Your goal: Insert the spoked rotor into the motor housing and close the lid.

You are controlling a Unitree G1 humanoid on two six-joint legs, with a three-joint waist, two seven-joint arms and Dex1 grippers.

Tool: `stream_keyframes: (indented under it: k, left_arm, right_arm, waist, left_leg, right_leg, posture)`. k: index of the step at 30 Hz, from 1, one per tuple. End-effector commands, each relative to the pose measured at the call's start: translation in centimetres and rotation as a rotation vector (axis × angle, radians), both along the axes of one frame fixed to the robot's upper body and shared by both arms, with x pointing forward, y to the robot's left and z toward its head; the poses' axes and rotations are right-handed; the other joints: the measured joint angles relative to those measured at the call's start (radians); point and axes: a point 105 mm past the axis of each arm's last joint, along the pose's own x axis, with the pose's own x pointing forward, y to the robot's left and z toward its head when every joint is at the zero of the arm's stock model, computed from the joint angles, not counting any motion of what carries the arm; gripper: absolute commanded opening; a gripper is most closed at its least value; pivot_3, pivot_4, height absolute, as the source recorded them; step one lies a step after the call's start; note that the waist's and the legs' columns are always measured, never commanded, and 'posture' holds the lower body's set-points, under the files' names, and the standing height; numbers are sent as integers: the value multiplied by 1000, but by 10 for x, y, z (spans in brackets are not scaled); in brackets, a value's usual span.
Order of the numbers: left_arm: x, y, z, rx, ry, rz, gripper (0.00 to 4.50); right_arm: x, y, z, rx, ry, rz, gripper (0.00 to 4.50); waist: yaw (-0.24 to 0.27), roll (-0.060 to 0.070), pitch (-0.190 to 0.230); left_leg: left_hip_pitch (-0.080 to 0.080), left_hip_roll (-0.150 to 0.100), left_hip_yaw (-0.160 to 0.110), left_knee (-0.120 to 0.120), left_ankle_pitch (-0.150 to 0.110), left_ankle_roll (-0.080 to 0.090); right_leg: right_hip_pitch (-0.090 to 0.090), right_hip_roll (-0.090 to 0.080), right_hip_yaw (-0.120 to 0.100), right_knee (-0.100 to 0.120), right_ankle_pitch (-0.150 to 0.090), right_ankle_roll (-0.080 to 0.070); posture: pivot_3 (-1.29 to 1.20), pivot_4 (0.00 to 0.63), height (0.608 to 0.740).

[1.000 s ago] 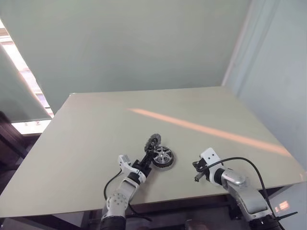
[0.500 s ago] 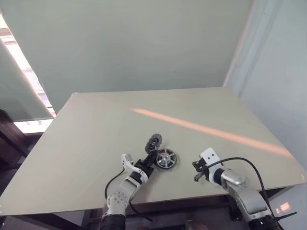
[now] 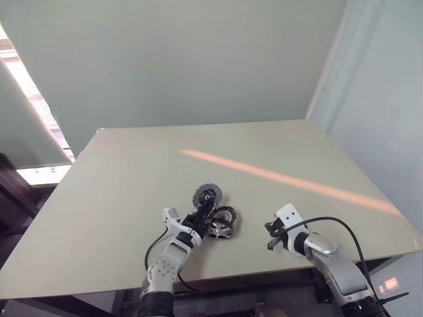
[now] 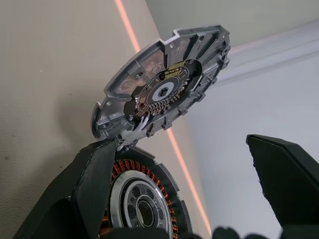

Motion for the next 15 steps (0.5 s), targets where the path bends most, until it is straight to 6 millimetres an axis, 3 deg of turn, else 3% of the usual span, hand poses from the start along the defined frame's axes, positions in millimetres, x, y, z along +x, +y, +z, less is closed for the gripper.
stream_keyframes:
  k: [1, 15]
  left_arm:
    - [2, -30, 24, -111, -67, -22, 4486]
    - [-15, -62, 100, -69, -307, -212, 4486]
  right_arm:
    - [3, 5, 12, 21, -49, 11, 0]
    - [1, 7, 5, 33, -27, 9, 0]
  waist:
    - [0, 0, 0]
    - [0, 0, 0]
  left_leg:
    - [0, 0, 0, 0, 0, 0]
    - [-1, 0, 0, 0, 0, 0]
  right_leg:
    - [0, 0, 0, 0, 0, 0]
    - [0, 0, 0, 0, 0, 0]
  posture:
    - [0, 0, 740]
    - [0, 0, 740]
